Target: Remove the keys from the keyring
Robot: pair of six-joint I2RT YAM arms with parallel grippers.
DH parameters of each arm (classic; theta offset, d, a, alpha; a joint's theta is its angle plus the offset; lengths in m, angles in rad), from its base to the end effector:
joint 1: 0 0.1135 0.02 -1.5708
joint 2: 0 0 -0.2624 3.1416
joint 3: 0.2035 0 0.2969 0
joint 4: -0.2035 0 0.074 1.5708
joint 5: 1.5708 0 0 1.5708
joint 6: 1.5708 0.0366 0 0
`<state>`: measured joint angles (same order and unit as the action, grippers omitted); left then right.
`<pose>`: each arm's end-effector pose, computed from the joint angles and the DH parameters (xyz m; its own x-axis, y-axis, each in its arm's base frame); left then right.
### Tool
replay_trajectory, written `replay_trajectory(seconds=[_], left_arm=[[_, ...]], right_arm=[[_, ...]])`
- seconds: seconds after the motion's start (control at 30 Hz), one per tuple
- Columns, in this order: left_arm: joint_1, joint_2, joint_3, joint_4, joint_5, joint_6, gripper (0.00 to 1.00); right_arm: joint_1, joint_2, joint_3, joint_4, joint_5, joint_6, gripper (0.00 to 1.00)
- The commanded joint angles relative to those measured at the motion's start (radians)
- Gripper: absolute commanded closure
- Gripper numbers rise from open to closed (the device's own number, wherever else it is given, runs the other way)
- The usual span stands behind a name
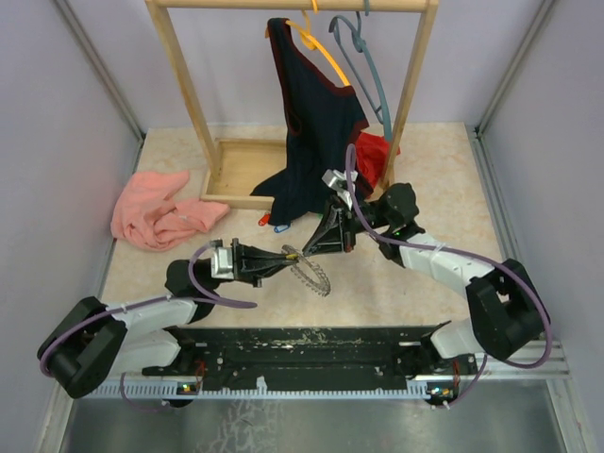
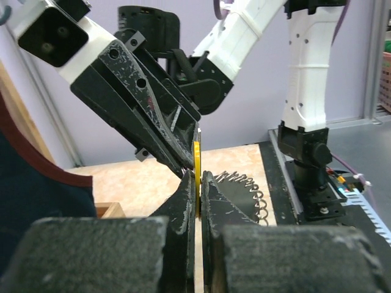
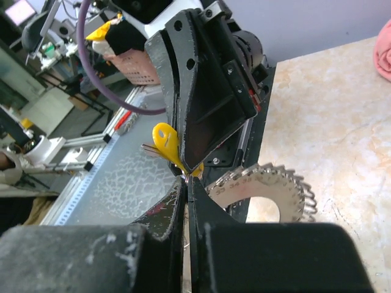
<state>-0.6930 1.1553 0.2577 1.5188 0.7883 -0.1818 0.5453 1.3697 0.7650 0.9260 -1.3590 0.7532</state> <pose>0.1553 -0.1627 0.2217 0.2787 -0.3972 -0.8744 0.9603 0.1039 0.2589 0.2537 0.1958 0.2805 -0.4201 -0.0867 -0.9033 -0.8428 -0.3319 0.4237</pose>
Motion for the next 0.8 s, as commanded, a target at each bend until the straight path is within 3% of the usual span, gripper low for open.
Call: replay_trajectory(seconds=[0.0,0.77], left_arm=[[0.0,-0.013,0.001,0.27,-0.105,0.058,1.0],[-0.045,0.11,0.03,0.27,-0.392,0.176,1.0]], right_arm=[[-0.009,0.013,-0.002,0.161,0.089,0.137,1.0],[-0.064,0.148,-0.063,0.446,0.308,0.506,1.0]])
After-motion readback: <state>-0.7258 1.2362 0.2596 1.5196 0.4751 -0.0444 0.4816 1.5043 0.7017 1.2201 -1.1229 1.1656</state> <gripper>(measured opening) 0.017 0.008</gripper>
